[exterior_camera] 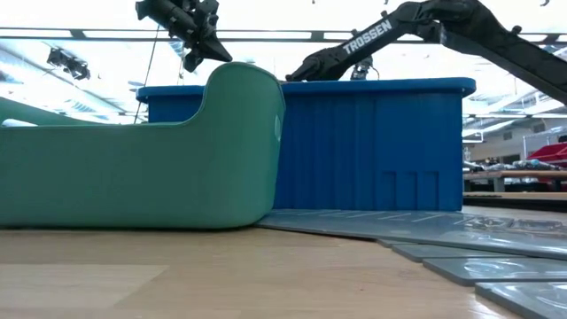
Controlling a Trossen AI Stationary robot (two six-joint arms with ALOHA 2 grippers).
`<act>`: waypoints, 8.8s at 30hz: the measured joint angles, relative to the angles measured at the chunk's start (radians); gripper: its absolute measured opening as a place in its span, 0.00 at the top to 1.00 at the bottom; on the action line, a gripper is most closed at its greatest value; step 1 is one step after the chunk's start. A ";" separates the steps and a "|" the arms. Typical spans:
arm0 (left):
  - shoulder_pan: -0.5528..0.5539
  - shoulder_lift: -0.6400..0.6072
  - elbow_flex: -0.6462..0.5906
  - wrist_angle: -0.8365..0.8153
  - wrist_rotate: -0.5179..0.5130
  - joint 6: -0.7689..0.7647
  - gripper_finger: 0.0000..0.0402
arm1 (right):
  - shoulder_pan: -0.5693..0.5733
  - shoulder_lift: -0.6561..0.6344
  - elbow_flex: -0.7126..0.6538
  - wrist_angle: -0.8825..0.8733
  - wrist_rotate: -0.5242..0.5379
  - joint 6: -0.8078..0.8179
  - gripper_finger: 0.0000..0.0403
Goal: Sort Items/Unsort Items
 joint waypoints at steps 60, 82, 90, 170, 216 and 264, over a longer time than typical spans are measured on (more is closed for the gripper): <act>0.000 0.003 0.000 -0.035 0.055 0.115 0.99 | 0.265 -0.523 -0.265 -0.292 0.494 -0.530 0.65; 0.000 0.002 0.000 0.011 0.054 0.077 0.99 | 0.068 -0.521 0.079 -0.486 0.171 -0.622 0.74; 0.000 0.002 0.000 0.052 0.054 0.031 0.99 | 0.030 -0.522 0.117 -0.511 0.088 -0.635 0.74; 0.000 0.002 0.000 0.178 0.072 -0.101 0.99 | -0.038 -0.524 -0.123 -0.478 0.078 -0.906 0.67; 0.000 0.002 0.000 0.179 0.072 -0.103 0.99 | -0.255 -0.523 0.055 -0.266 0.184 -0.626 0.95; 0.000 0.002 0.000 0.178 0.049 -0.159 0.99 | -0.375 -0.383 -0.731 0.473 0.355 -0.392 0.35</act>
